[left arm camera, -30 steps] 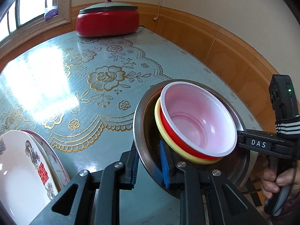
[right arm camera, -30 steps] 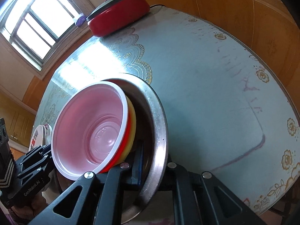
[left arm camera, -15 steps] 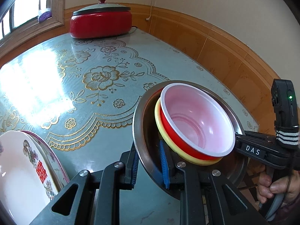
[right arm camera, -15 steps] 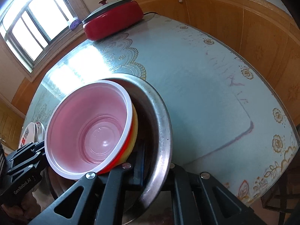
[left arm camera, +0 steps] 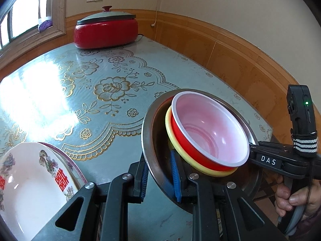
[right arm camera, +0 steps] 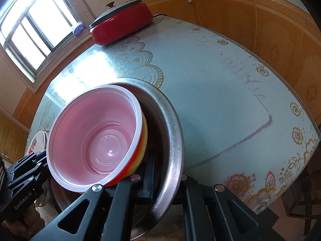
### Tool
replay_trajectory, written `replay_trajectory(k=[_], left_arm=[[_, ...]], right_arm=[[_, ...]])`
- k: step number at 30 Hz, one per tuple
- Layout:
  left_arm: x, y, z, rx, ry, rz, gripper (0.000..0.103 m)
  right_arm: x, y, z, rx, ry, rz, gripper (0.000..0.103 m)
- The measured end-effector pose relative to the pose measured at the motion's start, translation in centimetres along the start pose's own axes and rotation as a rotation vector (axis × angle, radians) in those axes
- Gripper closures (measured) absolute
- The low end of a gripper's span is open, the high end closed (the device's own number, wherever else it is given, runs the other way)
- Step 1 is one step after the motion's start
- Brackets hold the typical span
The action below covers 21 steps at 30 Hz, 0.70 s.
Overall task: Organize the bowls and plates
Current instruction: 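Lift the steel basin with both grippers and carry it over the plate stack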
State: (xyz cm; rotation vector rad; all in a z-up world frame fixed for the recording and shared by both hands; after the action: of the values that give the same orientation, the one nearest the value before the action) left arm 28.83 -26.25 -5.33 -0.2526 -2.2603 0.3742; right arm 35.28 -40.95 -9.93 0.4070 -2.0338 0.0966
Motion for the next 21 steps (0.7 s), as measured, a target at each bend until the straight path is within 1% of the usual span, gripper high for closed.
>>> replay_trajectory(k=[9, 16, 21], left_arm=[[2.9, 0.6, -0.1, -0.041, -0.025, 0.011, 0.082], [5.1, 1.9, 0.3, -0.064, -0.036, 0.035, 0.082], [6.7, 2.7, 0.9, -0.051, -0.048, 0.049, 0.082]], right_arm=[[1.8, 1.8, 0.9, -0.026, -0.014, -0.023, 0.097], [3.4, 4.0, 1.9, -0.042, -0.042, -0.014, 0.097], [4.2, 5.4, 2.5, -0.038, -0.046, -0.015, 0.096]])
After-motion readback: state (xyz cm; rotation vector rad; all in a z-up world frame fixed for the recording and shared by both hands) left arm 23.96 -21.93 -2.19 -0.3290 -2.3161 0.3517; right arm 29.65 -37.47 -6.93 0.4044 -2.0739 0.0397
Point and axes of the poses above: each gripper's, at about its wrist camera, not at the fingertips, and x roughly against the way its jaws point, y to its left, z to its underside, the point moved 7 cm from there along -x, roughly the way its jaws point, and after that the axes turned 14 degrees about z, right-handed, at the moved point
